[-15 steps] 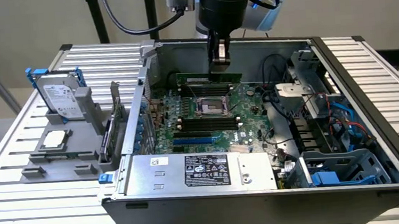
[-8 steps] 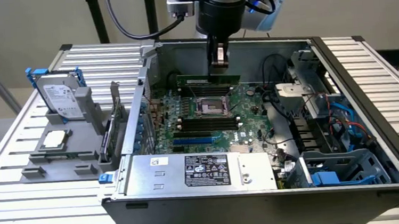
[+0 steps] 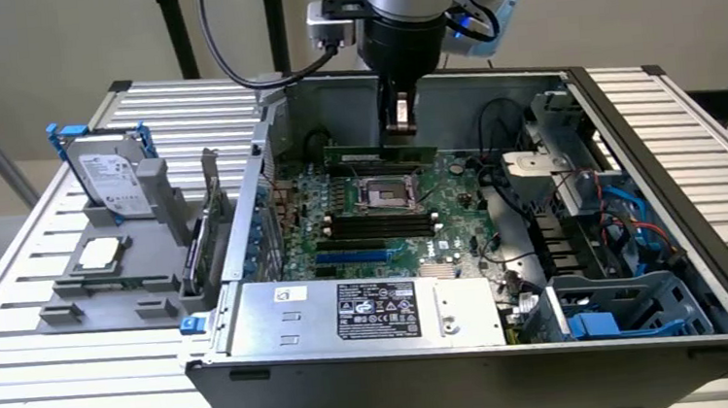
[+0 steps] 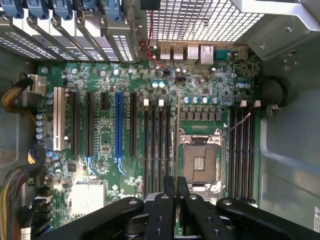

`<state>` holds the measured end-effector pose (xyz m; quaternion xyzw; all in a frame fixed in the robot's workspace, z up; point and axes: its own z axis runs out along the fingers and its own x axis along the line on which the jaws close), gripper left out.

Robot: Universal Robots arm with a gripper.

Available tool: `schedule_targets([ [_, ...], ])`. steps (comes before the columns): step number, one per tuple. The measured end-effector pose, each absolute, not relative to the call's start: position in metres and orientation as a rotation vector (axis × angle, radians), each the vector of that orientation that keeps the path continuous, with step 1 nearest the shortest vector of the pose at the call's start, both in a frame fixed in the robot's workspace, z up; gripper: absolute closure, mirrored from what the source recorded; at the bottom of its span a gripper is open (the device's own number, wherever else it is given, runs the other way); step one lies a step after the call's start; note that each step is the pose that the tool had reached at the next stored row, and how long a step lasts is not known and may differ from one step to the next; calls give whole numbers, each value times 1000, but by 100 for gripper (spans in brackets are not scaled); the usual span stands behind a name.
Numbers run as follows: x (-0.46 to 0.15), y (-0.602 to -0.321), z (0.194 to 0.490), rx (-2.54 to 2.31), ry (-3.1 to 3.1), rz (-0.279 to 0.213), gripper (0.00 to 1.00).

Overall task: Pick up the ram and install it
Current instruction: 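Insert the ram into the slot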

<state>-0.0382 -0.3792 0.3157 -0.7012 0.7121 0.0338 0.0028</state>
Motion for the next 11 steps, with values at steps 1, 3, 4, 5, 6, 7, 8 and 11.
schedule_targets([
  [1,-38,-379,314,-2199,2233,106,87],
  [3,-38,-381,310,-2199,2233,106,87],
  [4,-38,-382,308,-2199,2233,106,87],
  [5,-37,-384,307,-2199,2233,106,87],
  [6,-37,-386,305,-2199,2233,106,87],
  [7,-37,-388,303,-2199,2233,106,87],
  [8,-37,-389,301,-2199,2233,106,87],
  [11,-37,-393,296,-2199,2233,106,87],
])
